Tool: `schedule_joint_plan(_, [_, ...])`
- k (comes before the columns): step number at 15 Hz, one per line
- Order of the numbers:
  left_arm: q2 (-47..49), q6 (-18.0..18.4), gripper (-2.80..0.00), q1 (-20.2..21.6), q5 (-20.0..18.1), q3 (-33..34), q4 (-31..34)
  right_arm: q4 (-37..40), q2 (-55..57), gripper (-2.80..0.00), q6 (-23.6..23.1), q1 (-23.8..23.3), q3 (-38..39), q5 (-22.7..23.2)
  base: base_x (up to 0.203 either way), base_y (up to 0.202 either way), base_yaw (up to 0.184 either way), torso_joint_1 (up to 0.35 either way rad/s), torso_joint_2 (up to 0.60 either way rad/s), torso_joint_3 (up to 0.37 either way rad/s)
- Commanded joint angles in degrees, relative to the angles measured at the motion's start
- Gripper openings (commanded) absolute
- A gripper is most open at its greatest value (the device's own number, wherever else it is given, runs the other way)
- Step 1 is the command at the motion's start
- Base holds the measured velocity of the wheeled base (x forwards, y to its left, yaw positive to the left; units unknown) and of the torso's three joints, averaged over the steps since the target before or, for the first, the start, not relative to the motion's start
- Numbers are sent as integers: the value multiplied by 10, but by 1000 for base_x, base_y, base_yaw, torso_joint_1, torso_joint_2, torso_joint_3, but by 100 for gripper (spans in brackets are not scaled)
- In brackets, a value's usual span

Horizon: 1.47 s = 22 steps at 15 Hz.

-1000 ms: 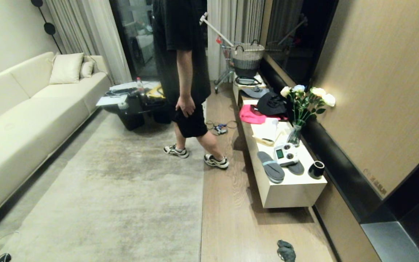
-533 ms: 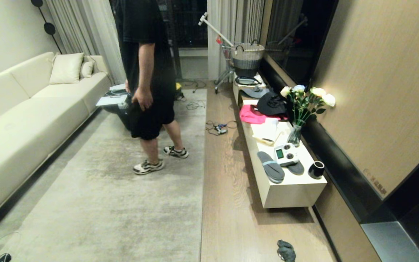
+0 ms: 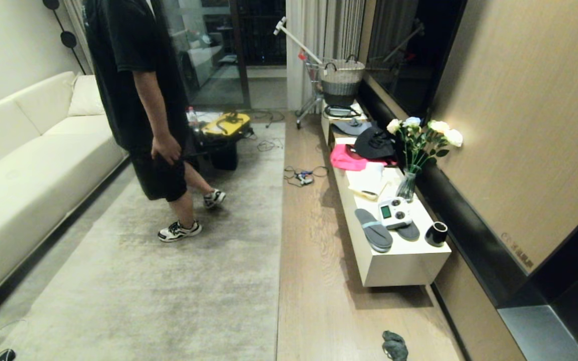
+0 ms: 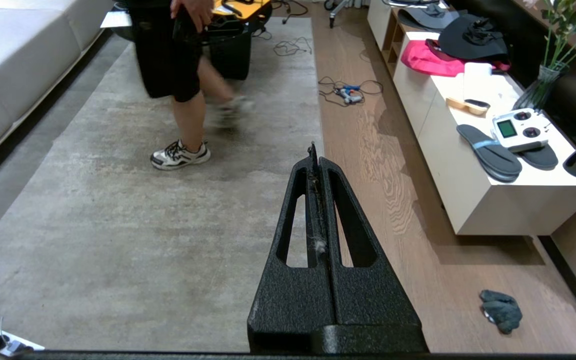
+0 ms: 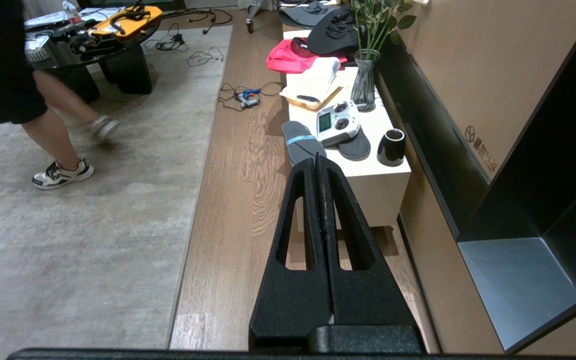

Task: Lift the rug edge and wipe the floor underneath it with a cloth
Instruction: Pick up the rag

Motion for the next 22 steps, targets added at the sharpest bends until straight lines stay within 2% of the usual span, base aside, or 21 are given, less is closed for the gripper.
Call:
schedule_joint_plan(1, [1, 0, -280, 0, 0, 0, 0, 0, 1, -280, 0, 0, 0, 0, 0, 0, 0, 0, 0, 0])
schedule_joint_plan(22, [1, 0, -280, 0, -1, 0, 0, 0, 1, -280, 0, 0, 0, 0, 0, 0, 0, 0, 0, 0])
